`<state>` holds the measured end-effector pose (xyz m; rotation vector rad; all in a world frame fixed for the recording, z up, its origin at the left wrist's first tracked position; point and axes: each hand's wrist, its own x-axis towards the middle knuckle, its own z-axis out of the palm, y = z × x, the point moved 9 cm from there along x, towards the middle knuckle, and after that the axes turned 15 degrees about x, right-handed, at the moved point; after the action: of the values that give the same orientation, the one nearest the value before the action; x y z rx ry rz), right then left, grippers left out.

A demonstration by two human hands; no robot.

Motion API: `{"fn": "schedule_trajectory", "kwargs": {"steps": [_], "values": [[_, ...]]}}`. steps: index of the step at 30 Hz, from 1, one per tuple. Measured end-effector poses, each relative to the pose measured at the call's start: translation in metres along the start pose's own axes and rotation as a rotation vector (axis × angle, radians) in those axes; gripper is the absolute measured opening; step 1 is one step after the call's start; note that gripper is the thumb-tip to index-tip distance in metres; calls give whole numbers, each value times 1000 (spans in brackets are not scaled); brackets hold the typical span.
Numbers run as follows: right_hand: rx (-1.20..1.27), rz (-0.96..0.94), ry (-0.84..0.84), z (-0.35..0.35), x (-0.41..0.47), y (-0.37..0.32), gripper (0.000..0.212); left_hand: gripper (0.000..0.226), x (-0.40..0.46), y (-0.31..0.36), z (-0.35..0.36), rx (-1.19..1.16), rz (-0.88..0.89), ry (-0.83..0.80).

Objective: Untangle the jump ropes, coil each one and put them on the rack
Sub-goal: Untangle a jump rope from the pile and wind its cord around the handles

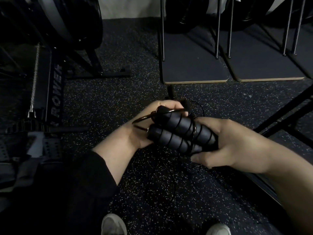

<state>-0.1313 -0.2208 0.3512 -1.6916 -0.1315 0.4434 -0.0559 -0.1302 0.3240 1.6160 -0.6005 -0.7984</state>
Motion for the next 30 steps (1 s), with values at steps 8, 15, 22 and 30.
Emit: {"fn": "schedule_trajectory", "kwargs": {"steps": [8, 15, 22, 30], "values": [[165, -56, 77, 15, 1, 22, 101, 44, -11, -44, -7, -87, -104, 262], [158, -189, 194, 8, 4, 16, 88, 54, -18, -49, -7, -158, -163, 320], [24, -185, 520, -39, 3, 25, 78, 34, -24, -66, -7, 223, -305, 264], [-596, 36, 452, -43, 10, 53, 90, 18, -22, 5, 1, 1311, -162, 96]]}}
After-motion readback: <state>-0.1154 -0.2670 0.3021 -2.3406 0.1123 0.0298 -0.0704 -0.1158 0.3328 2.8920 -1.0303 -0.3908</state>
